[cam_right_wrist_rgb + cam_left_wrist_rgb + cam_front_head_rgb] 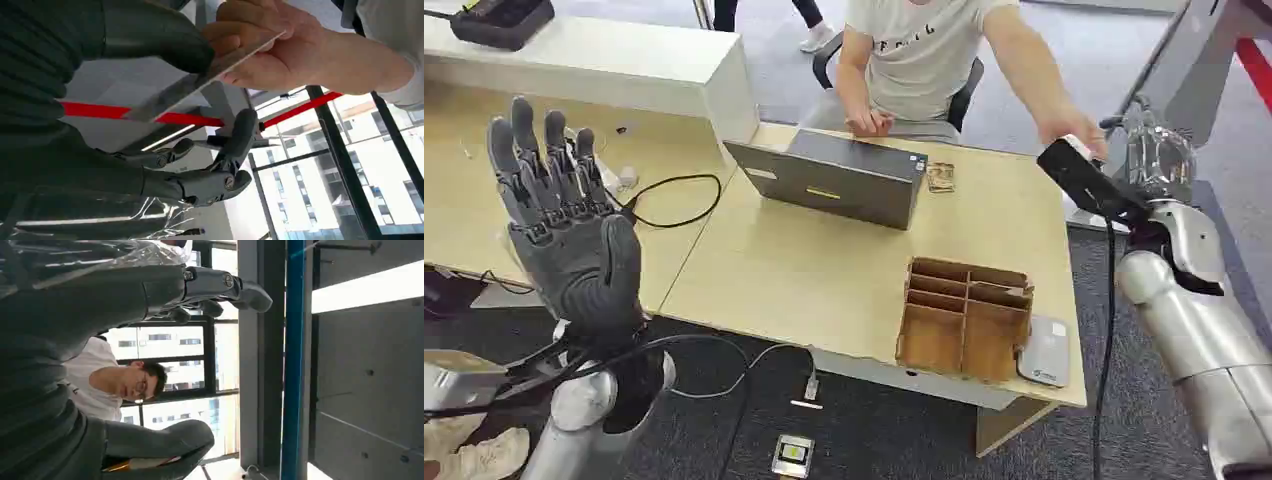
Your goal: Pass the card to the sensor for recognition and then transmit it.
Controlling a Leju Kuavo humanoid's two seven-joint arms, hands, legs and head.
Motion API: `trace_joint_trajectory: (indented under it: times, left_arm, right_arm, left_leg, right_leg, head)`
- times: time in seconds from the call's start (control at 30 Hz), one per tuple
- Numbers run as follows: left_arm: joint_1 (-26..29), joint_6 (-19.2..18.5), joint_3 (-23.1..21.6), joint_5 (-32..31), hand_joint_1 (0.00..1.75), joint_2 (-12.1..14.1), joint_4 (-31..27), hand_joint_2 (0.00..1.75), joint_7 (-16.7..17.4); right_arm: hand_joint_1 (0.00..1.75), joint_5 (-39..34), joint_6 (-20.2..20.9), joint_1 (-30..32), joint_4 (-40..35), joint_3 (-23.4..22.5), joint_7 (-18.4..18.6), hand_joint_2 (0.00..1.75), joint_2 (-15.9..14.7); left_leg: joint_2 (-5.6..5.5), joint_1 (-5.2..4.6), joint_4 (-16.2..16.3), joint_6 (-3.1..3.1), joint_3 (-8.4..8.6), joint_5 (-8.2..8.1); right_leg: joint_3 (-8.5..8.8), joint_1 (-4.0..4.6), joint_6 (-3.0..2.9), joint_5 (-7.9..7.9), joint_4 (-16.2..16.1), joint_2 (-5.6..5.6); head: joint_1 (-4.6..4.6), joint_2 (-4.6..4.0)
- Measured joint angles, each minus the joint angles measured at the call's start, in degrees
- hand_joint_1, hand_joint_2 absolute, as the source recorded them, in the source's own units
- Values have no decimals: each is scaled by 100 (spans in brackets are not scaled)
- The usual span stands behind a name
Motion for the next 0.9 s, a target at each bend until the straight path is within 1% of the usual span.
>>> trace_joint_trajectory:
  times: [0.4, 0.53, 0.73, 0.9]
  left_arm:
    - [-193, 0, -87, 138, 0, 2, 105, 175, 37]
    - [-208, 46, -111, 168, 0, 7, 114, 175, 39]
    - [-206, 101, -168, 170, 0, 33, 114, 175, 42]
    - [-158, 142, -177, 122, 0, 42, 114, 175, 72]
  right_arm:
    - [175, -20, -26, 111, 57, 57, 48, 175, -103]
    - [175, -15, -42, 144, 57, 59, -7, 175, -103]
    - [175, -63, -206, 209, -55, 46, -87, 175, -131]
    - [175, -153, -380, 323, -369, -24, -109, 175, -236]
  left_leg:
    - [3, -1, 1, 0, 0, -1]
    - [3, -1, 1, 0, 0, -1]
    - [3, -1, 1, 0, 1, 0]
    - [3, -1, 2, 0, 2, -1]
  right_leg:
    - [-2, 0, 0, 0, 0, 2]
    - [-2, 0, 0, 0, 0, 2]
    - [-1, 0, 0, 0, 0, 2]
    - [-2, 0, 0, 0, 0, 2]
  head:
    - [0, 0]
    - [0, 0]
    - [0, 0]
    - [0, 0]
